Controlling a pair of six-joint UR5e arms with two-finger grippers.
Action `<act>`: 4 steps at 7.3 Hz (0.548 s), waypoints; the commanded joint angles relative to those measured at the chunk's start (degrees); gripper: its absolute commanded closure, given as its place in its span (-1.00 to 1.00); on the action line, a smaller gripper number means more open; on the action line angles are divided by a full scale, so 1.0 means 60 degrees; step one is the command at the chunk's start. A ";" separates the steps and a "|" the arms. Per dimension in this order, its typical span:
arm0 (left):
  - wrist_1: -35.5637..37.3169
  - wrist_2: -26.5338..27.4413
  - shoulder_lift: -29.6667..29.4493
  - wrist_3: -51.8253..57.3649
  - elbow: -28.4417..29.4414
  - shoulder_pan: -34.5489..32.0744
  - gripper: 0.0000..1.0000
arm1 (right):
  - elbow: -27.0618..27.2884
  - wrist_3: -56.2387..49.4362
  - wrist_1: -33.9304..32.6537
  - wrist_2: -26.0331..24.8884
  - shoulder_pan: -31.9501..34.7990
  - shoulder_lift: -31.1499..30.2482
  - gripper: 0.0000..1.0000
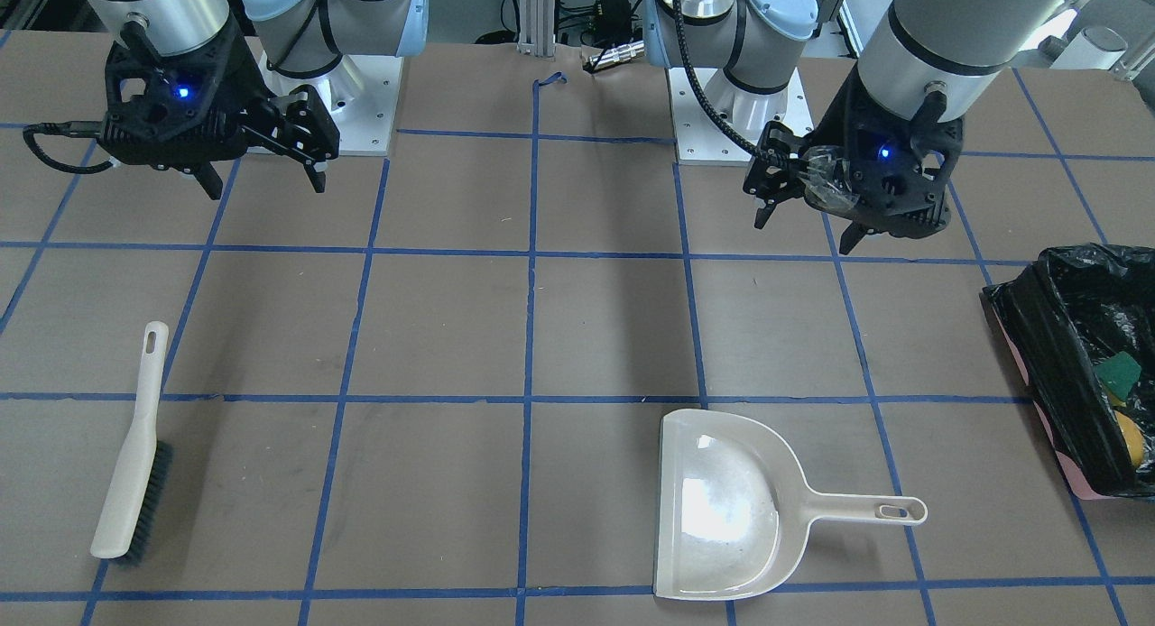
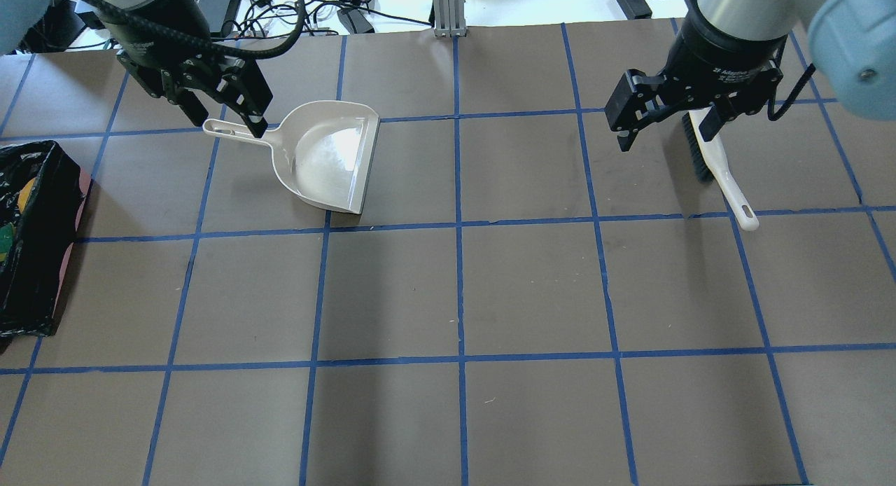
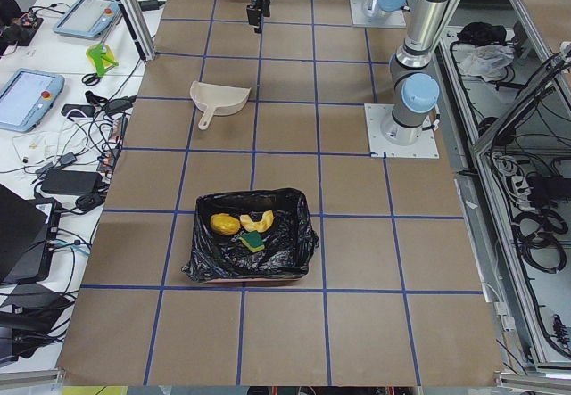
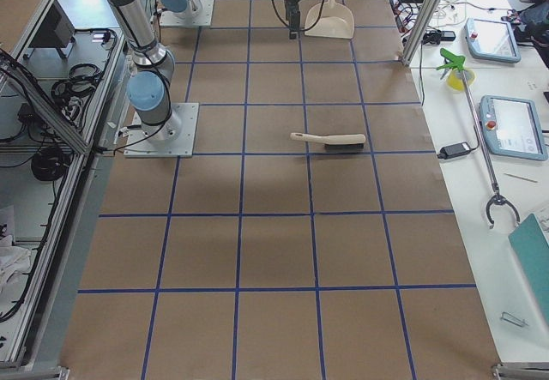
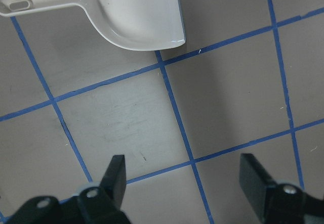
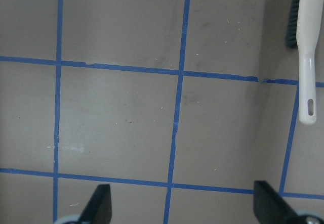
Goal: Sweep and dump trash into bin
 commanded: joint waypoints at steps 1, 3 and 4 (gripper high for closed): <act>0.0633 0.0036 0.0380 -0.0622 -0.0557 0.0000 -0.94 | 0.0003 0.0000 0.0012 -0.0023 0.0000 -0.0020 -1.00; 0.0707 0.0052 0.0425 -0.0700 -0.0603 0.0014 -1.00 | 0.0003 0.0000 0.0026 -0.0038 -0.0015 -0.0020 -1.00; 0.0722 0.0022 0.0279 -0.0758 -0.0545 0.0014 -1.00 | 0.0003 0.0000 0.0012 -0.0023 -0.0015 -0.0020 -1.00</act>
